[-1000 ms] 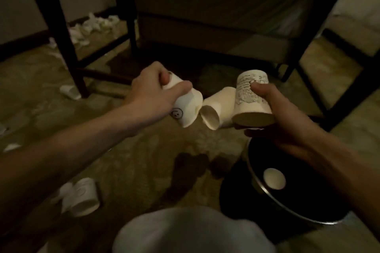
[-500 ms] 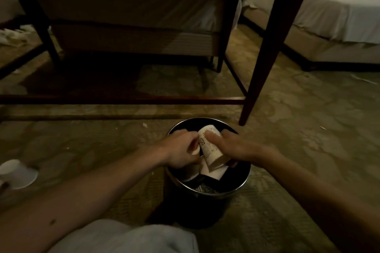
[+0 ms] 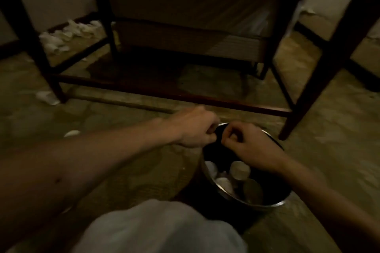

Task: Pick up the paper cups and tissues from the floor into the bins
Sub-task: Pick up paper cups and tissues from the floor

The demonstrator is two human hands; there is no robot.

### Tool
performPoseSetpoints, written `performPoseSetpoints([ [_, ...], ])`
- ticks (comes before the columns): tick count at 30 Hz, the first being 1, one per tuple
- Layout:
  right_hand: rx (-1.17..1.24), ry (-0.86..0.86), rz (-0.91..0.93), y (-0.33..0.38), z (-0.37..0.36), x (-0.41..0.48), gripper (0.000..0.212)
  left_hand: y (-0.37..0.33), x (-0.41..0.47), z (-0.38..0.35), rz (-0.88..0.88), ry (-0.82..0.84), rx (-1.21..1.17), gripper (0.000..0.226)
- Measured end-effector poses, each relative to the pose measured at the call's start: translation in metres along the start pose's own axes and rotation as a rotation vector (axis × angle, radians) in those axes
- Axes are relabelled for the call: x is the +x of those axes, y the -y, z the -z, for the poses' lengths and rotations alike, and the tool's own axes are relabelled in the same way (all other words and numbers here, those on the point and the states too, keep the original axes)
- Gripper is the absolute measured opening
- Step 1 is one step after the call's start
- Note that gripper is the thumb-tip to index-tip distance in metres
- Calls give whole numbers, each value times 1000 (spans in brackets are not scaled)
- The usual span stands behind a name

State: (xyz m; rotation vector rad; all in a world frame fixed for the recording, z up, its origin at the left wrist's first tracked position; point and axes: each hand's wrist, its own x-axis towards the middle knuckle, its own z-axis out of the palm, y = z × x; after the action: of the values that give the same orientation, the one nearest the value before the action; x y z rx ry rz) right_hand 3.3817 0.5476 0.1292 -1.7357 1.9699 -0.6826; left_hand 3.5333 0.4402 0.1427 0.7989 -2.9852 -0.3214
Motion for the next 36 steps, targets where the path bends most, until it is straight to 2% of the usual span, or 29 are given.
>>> performPoseSetpoints([
  [3, 189, -16, 189, 50, -20, 9, 9, 28, -45, 49, 108, 6, 26, 27],
  [7, 304, 162, 391, 107, -73, 21, 11, 66, -142, 85, 337, -27, 10, 22],
  [10, 315, 325, 509, 145, -128, 33, 14, 93, -224, 76, 517, -115, -56, 23],
  [13, 266, 494, 559, 172, -181, 46, 10, 122, -284, 37, 713, -173, -199, 26],
  [17, 215, 691, 481, 187, -248, 69, 19, 173, -328, -42, 935, -140, -371, 25],
  [21, 166, 833, 298, 187, -299, 93, 21, 220, -334, -115, 1123, -170, -506, 21],
  [24, 145, 852, 170, 189, -342, 109, 23, 240, -336, -160, 1283, -259, -631, 18],
  [28, 130, 856, 119, 183, -398, 125, 31, 250, -338, -192, 1408, -350, -812, 40],
  [32, 160, 889, 14, 175, -437, 128, 44, 256, -338, -206, 1455, -414, -993, 49],
  [36, 230, 884, -171, 172, -458, 129, 33, 256, -332, -218, 1482, -470, -1179, 59],
])
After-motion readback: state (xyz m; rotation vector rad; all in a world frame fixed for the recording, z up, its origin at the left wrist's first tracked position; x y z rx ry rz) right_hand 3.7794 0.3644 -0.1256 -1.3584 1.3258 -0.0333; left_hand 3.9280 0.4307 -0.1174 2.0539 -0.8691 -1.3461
